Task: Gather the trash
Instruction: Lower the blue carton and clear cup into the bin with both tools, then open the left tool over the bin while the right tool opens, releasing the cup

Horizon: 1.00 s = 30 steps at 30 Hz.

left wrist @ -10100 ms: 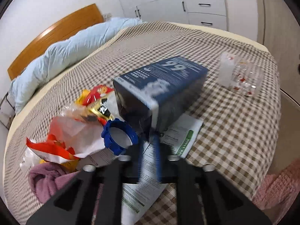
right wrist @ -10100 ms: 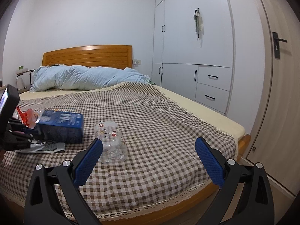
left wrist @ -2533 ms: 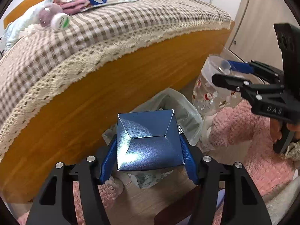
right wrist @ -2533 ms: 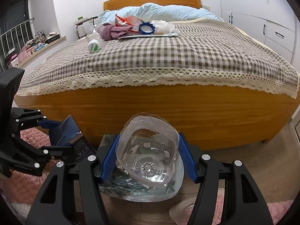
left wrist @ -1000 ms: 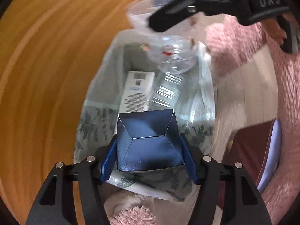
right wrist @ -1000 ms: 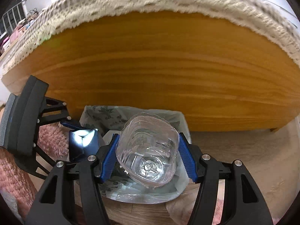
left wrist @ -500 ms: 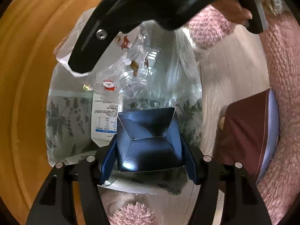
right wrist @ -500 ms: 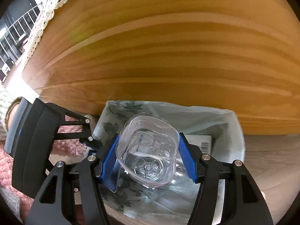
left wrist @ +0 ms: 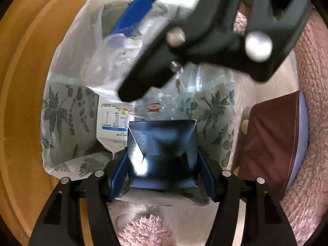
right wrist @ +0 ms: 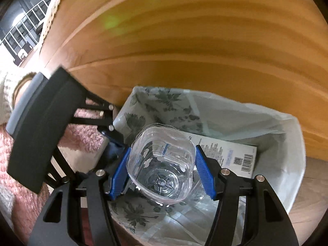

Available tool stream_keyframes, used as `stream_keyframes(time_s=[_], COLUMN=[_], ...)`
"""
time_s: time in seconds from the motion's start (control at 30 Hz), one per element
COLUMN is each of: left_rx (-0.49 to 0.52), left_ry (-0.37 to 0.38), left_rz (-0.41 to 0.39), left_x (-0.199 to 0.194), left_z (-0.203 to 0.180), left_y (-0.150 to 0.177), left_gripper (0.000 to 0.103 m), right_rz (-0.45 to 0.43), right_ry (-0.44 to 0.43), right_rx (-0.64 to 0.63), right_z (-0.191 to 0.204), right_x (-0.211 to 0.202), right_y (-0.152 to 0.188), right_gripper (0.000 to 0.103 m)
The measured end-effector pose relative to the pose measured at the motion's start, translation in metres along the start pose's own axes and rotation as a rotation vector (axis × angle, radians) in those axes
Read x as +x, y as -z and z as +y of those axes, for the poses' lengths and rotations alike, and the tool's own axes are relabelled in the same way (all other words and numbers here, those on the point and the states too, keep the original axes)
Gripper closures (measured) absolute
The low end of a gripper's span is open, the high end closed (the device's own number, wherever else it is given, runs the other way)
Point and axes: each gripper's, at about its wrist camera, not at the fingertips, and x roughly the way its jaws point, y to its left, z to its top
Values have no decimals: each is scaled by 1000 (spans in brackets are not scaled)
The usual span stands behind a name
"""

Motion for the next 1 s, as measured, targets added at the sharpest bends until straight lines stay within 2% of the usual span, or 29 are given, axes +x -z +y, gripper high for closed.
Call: stream_keyframes(time_s=[0.3,0.5,0.6,0.83,1.0], left_rx=[-9,-24,-25,-103,-152], left_ry=[27,44,53,18,-7], left_rz=[32,40,47,24,-5], left_x=[10,8,8,-10,-21], left_z=[-4,-1,0,8,12], left_y=[5,6,7,15,17], left_gripper=[43,43,43,42,34], right_rz=[68,137,164,197,214], right_ry=[16,20,30,43,66], right_rx=[-72,-50,-57,-69,-62], right_z=[7,1,2,5,5], right_x=[28,38,41,39,33], right_y=[6,8,11,14,15], right_gripper=[38,36,32,30,28])
